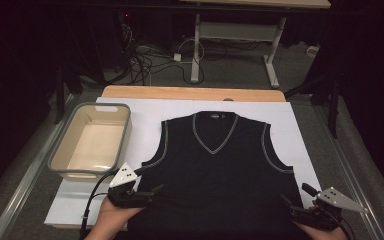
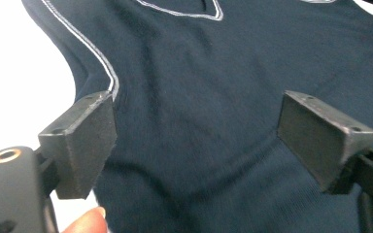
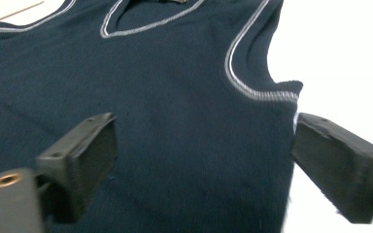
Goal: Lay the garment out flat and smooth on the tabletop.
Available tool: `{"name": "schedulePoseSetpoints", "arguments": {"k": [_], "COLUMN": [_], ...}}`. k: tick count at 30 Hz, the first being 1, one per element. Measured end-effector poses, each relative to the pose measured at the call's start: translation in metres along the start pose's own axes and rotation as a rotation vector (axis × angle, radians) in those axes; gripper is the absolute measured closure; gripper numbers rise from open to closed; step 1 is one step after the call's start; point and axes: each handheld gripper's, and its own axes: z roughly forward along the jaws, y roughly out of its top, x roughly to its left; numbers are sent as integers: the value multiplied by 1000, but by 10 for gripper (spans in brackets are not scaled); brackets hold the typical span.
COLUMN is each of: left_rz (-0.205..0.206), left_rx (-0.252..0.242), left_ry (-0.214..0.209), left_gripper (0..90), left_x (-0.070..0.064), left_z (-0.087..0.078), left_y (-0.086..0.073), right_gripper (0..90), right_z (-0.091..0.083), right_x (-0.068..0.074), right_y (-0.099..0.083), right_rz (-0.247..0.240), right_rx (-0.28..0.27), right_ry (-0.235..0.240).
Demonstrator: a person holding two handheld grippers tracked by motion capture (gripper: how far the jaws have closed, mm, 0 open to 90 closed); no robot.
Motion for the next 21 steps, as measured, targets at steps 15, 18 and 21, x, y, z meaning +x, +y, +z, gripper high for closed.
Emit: {"name": "schedulePoseSetpoints", "arguments": {"k": [15,18,21], "left_rz": [15,18,14], "left_rx": [2,-1,-4], "left_ry": [10,11,3], "left_gripper": [0,0,0], "left_x": [1,4,6], "left_z": [32,37,42], "left_y": [31,34,36], "right_gripper": [1,2,1], "right_z": [33,36,40], "right_x": [4,6,6], "right_y": [30,33,35], "right_rz": [-41,-52,-49], "right_rx": [-34,-35,-27], "right_ry": [-17,-14,-16]}}
